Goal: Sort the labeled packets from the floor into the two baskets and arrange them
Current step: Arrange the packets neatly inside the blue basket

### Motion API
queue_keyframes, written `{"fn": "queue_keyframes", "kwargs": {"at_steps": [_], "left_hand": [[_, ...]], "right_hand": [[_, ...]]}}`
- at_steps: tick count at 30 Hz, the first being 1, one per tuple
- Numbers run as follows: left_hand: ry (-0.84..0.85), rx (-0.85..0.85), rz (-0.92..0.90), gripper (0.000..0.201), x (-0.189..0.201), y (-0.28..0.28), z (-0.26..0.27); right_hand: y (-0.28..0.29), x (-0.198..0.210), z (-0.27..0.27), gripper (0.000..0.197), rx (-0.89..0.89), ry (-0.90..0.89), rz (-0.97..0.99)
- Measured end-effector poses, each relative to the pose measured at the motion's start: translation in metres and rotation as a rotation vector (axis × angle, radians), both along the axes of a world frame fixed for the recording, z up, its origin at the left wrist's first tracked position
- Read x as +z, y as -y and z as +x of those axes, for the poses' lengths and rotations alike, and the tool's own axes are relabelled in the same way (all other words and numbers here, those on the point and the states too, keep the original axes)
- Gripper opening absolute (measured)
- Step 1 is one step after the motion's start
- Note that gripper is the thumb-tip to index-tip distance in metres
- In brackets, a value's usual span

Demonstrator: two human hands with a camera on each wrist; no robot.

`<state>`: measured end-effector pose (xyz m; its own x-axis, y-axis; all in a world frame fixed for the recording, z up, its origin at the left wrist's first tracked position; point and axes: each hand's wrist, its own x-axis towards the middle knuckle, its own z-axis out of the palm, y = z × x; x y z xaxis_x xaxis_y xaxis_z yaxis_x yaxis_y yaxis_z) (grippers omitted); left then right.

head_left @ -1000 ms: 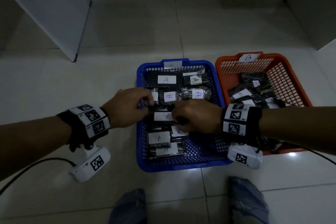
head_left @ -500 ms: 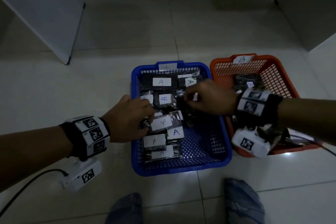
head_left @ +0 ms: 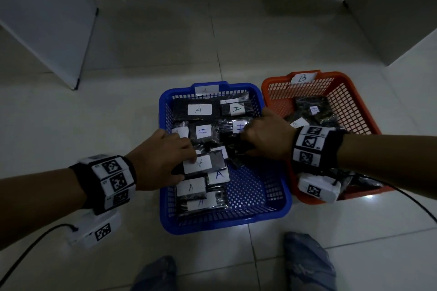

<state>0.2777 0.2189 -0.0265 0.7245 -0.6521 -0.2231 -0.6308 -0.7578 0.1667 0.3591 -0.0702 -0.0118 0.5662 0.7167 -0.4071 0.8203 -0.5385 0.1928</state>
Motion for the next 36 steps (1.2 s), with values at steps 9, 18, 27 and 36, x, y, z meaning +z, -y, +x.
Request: {"fn": "queue_keyframes", "kwargs": {"at_steps": [9,18,27,36], "left_hand": [[0.015,0.011,-0.036,0.041,-0.002,-0.001,-0.002],[-0.078,0.036,-0.011,0.037,0.007,0.002,0.004],[-0.309,0.355,-0.503,0.043,0.045,0.038,0.027],[-0.316,0.473,-0.607,0.039,0.037,0.037,0.029]], "right_hand": [[0.016,0.013,0.007,0.043,-0.108,-0.138,0.185],[0.042,0.034,0.026,0.02,-0.357,-0.47,0.442],[0.009,0.045,0.017,0.027,-0.41,-0.661,0.82],[0.006,0.035,0.002,0.028,-0.233,-0.424,0.712]]}}
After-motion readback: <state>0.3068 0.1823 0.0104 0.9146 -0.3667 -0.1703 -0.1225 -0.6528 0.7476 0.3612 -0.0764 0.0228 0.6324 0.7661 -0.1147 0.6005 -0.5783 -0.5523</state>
